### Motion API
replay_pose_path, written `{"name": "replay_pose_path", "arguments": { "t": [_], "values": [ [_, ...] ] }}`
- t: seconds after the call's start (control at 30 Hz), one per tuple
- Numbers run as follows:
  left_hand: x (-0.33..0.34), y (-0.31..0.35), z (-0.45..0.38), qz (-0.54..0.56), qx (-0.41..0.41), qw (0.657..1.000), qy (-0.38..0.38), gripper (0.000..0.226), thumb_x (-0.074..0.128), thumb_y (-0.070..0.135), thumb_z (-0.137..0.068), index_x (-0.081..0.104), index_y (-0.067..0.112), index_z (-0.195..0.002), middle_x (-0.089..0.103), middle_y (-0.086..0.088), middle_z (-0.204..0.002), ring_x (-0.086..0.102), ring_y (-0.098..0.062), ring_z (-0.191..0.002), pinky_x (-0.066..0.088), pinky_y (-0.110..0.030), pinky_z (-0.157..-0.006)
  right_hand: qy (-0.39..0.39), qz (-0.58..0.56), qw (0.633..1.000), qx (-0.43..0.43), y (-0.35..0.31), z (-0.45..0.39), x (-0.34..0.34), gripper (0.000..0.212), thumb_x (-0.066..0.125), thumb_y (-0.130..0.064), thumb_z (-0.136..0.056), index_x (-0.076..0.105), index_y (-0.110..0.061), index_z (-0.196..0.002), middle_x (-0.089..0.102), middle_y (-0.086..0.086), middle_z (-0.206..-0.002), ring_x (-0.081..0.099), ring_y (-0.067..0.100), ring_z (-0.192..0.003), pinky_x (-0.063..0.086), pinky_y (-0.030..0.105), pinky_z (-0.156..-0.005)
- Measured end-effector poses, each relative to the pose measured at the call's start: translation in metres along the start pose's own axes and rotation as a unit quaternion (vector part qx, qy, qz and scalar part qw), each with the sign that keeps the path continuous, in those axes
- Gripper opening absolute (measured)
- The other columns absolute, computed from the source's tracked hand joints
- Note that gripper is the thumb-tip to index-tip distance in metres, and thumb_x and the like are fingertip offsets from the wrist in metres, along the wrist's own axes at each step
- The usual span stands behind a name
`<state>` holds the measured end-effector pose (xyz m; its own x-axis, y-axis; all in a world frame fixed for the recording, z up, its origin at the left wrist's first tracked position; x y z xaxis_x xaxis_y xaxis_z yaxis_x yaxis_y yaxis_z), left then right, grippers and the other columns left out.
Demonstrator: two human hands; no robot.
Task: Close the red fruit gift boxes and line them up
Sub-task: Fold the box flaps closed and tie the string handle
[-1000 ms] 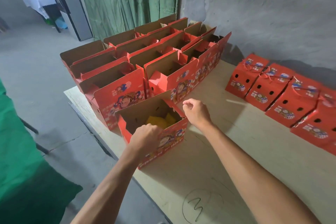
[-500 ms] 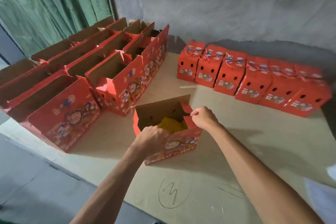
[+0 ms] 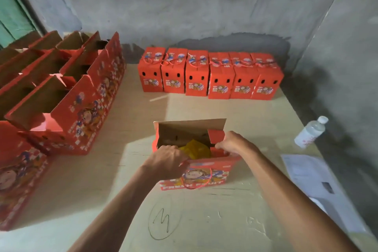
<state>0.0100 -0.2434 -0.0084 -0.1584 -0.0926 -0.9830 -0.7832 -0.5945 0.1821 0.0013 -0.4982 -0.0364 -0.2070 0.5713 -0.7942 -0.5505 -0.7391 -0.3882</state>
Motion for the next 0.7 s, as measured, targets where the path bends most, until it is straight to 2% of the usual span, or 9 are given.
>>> {"name": "replay_pose_path", "arguments": {
  "t": [0.1, 0.17, 0.2, 0.27, 0.37, 0.43, 0.57, 0.63, 0.7],
  "values": [
    [0.0, 0.008, -0.002, -0.003, 0.013, 1.0, -0.004, 0.03, 0.05, 0.037, -0.099, 0.076, 0.021, -0.098, 0.076, 0.0, -0.086, 0.069, -0.025, -0.079, 0.055, -0.036, -0.071, -0.014, 0.008, 1.0, 0.007, 0.017, -0.001, 0.001, 0.037, 0.06, -0.048, -0.096, 0.065, -0.012, -0.096, 0.073, 0.002, -0.082, 0.07, 0.02, -0.078, 0.053, 0.033, -0.07],
    [-0.006, 0.008, -0.002, 0.047, 0.014, 0.999, 0.019, 0.031, 0.057, 0.047, -0.097, 0.078, 0.025, -0.098, 0.076, 0.004, -0.087, 0.069, -0.023, -0.08, 0.054, -0.033, -0.072, -0.024, 0.015, 1.0, 0.008, 0.023, -0.002, 0.005, 0.041, 0.057, -0.049, -0.098, 0.07, -0.011, -0.096, 0.073, 0.005, -0.088, 0.069, 0.021, -0.082, 0.052, 0.035, -0.077],
    [-0.011, 0.008, -0.001, 0.068, 0.018, 0.996, 0.048, 0.035, 0.058, 0.054, -0.095, 0.078, 0.026, -0.095, 0.077, 0.005, -0.086, 0.069, -0.021, -0.08, 0.053, -0.03, -0.075, -0.028, 0.007, 1.0, 0.007, 0.024, -0.002, 0.007, 0.04, 0.058, -0.046, -0.099, 0.071, -0.01, -0.093, 0.074, 0.007, -0.088, 0.07, 0.021, -0.079, 0.053, 0.034, -0.075],
    [-0.019, 0.003, 0.003, 0.081, 0.034, 0.986, 0.144, 0.043, 0.056, 0.061, -0.093, 0.079, 0.026, -0.096, 0.077, 0.006, -0.088, 0.069, -0.019, -0.085, 0.048, -0.028, -0.086, -0.04, -0.058, 0.997, 0.007, 0.029, 0.001, 0.012, 0.033, 0.059, -0.038, -0.102, 0.067, -0.009, -0.089, 0.074, 0.008, -0.081, 0.07, 0.016, -0.061, 0.052, 0.028, -0.059],
    [-0.022, -0.017, 0.016, 0.129, -0.01, 0.96, 0.247, 0.044, 0.057, 0.055, -0.097, 0.072, 0.022, -0.121, 0.071, 0.006, -0.121, 0.061, -0.014, -0.113, 0.042, -0.035, -0.102, -0.05, -0.196, 0.979, -0.001, 0.043, 0.01, 0.017, 0.025, 0.059, -0.036, -0.103, 0.062, -0.011, -0.103, 0.069, 0.009, -0.083, 0.068, 0.013, -0.055, 0.049, 0.025, -0.049],
    [-0.015, -0.035, 0.026, 0.207, -0.085, 0.933, 0.282, 0.045, 0.058, 0.046, -0.098, 0.064, 0.017, -0.132, 0.064, 0.003, -0.128, 0.056, -0.015, -0.118, 0.043, -0.034, -0.1, -0.026, -0.253, 0.967, -0.02, 0.054, 0.015, 0.022, 0.025, 0.06, -0.039, -0.102, 0.058, -0.015, -0.108, 0.068, 0.007, -0.085, 0.067, 0.011, -0.058, 0.048, 0.027, -0.054],
    [0.007, -0.059, 0.036, 0.36, -0.212, 0.851, 0.318, 0.037, 0.051, 0.032, -0.096, 0.062, 0.015, -0.127, 0.063, -0.001, -0.121, 0.063, -0.013, -0.109, 0.056, -0.037, -0.088, 0.047, -0.279, 0.957, -0.06, 0.067, 0.022, 0.034, 0.024, 0.056, -0.043, -0.103, 0.045, -0.024, -0.112, 0.064, 0.005, -0.09, 0.064, 0.007, -0.056, 0.05, 0.029, -0.059],
    [0.019, -0.061, 0.034, 0.385, -0.24, 0.836, 0.307, 0.035, 0.045, 0.03, -0.096, 0.063, 0.019, -0.124, 0.067, 0.003, -0.115, 0.066, -0.004, -0.101, 0.059, -0.036, -0.081, 0.063, -0.265, 0.958, -0.087, 0.067, 0.025, 0.036, 0.028, 0.053, -0.047, -0.103, 0.041, -0.038, -0.126, 0.065, 0.0, -0.085, 0.065, 0.007, -0.058, 0.051, 0.029, -0.061],
    [0.033, -0.059, 0.029, 0.405, -0.242, 0.83, 0.298, 0.031, 0.042, 0.027, -0.101, 0.065, 0.021, -0.121, 0.07, 0.004, -0.106, 0.069, -0.011, -0.093, 0.055, -0.033, -0.071, 0.076, -0.223, 0.966, -0.111, 0.066, 0.029, 0.037, 0.036, 0.051, -0.046, -0.104, 0.043, -0.052, -0.138, 0.067, -0.004, -0.077, 0.066, 0.007, -0.059, 0.052, 0.028, -0.063]
  ]
}}
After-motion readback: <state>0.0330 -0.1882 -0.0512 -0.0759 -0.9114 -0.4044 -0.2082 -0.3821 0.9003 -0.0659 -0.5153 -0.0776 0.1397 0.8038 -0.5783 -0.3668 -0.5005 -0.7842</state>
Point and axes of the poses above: each hand's wrist, its own z-axis away from the middle knuckle, its own x-axis out of the palm, y = z × x, the point moved 2 cm from there along -z, towards the middle knuckle
